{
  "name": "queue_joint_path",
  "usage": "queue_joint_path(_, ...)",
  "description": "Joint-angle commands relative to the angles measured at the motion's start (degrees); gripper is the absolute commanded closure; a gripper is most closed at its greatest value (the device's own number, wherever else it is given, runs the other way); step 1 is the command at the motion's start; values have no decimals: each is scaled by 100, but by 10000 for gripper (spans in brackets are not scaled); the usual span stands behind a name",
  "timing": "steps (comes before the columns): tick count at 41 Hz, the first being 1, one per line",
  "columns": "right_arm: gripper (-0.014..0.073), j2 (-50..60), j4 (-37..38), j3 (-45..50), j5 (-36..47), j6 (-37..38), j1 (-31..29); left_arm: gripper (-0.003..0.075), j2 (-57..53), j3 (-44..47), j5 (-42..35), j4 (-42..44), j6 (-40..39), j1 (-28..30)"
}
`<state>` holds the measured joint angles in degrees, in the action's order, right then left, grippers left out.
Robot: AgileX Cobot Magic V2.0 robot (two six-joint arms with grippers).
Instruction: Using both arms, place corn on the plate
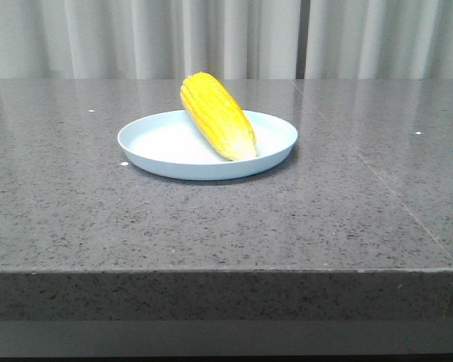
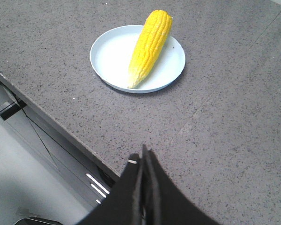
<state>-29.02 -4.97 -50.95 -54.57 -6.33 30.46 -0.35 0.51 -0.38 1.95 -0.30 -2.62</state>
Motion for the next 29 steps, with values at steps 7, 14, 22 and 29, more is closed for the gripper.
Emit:
queue_joint_path(7,660,913,-52,1118,1794,-20,-1093,741,-99,134,-497,8,-52,-37)
queue_joint_path(14,660,2164,-65,2871,3679,-20,-2165,741,-99,134,-497,8,-52,-26)
queue_joint_path(22,660,2988,-81,4268,5101,-20,-2929,741,-99,134,-497,8,-52,-26)
queue_joint_path(29,660,3057,-128,4970,5857,-20,-3183,741,-87,134,-497,8,-52,-26)
